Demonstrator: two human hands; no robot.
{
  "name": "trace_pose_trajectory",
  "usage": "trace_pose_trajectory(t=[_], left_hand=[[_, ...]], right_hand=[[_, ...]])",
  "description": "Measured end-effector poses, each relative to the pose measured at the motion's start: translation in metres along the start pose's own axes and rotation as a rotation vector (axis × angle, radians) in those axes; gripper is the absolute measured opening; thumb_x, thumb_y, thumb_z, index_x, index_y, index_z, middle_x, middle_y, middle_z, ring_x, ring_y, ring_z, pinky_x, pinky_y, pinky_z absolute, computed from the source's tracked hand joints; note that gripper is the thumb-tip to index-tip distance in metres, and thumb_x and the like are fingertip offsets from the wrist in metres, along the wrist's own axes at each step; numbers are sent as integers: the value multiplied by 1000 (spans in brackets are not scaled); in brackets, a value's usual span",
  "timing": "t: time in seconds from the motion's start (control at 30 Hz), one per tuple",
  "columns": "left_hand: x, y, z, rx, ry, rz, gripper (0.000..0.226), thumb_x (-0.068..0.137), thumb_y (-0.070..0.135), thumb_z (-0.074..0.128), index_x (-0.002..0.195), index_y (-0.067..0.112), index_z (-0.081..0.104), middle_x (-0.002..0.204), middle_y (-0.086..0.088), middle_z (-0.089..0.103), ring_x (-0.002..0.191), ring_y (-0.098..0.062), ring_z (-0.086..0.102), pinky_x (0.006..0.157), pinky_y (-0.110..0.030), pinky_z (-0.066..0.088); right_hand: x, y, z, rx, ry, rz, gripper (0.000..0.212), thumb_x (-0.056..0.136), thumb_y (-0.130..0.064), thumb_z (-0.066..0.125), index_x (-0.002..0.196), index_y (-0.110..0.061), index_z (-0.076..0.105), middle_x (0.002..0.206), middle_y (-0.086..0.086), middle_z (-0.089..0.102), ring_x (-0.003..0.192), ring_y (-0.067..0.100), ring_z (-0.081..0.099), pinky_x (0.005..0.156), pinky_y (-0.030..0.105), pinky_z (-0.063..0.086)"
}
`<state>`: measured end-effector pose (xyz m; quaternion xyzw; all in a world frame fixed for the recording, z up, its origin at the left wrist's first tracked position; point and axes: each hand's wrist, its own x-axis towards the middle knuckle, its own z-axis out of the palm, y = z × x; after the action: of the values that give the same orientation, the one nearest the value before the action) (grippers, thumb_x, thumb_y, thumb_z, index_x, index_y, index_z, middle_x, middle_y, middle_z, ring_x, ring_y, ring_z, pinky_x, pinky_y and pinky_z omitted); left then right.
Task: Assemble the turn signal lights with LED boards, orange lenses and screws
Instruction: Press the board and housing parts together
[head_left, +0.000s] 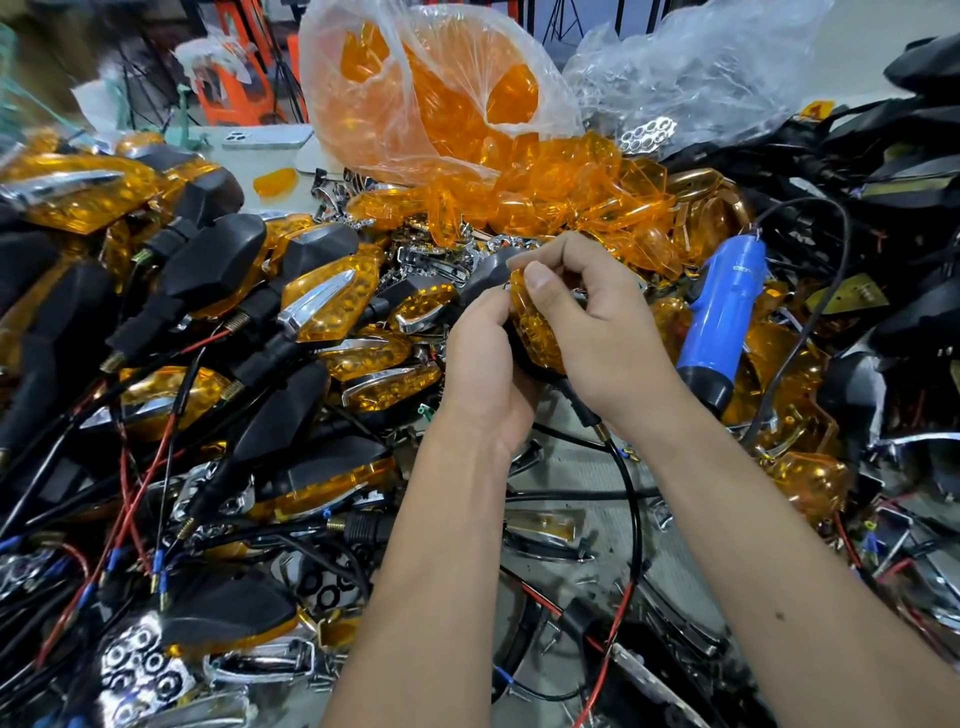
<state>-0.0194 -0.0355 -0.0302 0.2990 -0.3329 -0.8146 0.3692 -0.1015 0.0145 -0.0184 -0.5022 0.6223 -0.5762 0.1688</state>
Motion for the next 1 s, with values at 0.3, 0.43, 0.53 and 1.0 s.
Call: trace_pose_trajectory(t=[0.3, 0.43, 0.53, 1.0], left_hand=[[2, -5, -3, -104, -64, 38, 32, 98, 18, 40, 103, 7, 70, 97, -13, 66, 90, -23, 69, 72, -32, 57], [3, -8, -3, -177, -79, 77, 38, 96, 18, 38, 96, 5, 74, 93, -13, 70, 87, -24, 72, 71, -30, 60], [2, -10, -3, -190, -81, 104, 48, 98, 18, 35, 85, 6, 80, 89, -13, 73, 84, -24, 74, 71, -30, 61], [-3, -8, 8, -5, 24, 172, 36, 111, 34, 45, 121, 7, 66, 110, -15, 70, 105, -27, 70, 98, -48, 56]], right_hand=[[-1, -3, 3, -9, 11, -10, 16, 100, -10, 62, 96, -24, 67, 106, 1, 66, 105, 14, 59, 90, 20, 44], [-1, -4, 5, -11, 24, -11, 17, 98, -10, 66, 94, -27, 67, 108, 7, 65, 106, 17, 59, 92, 21, 43], [-1, -3, 6, -20, 27, -13, 16, 97, -11, 68, 94, -27, 67, 107, 7, 65, 108, 22, 59, 95, 31, 46], [1, 3, 2, 98, 57, 23, 22, 106, -16, 56, 91, -25, 70, 97, 2, 68, 100, 18, 61, 89, 33, 48]])
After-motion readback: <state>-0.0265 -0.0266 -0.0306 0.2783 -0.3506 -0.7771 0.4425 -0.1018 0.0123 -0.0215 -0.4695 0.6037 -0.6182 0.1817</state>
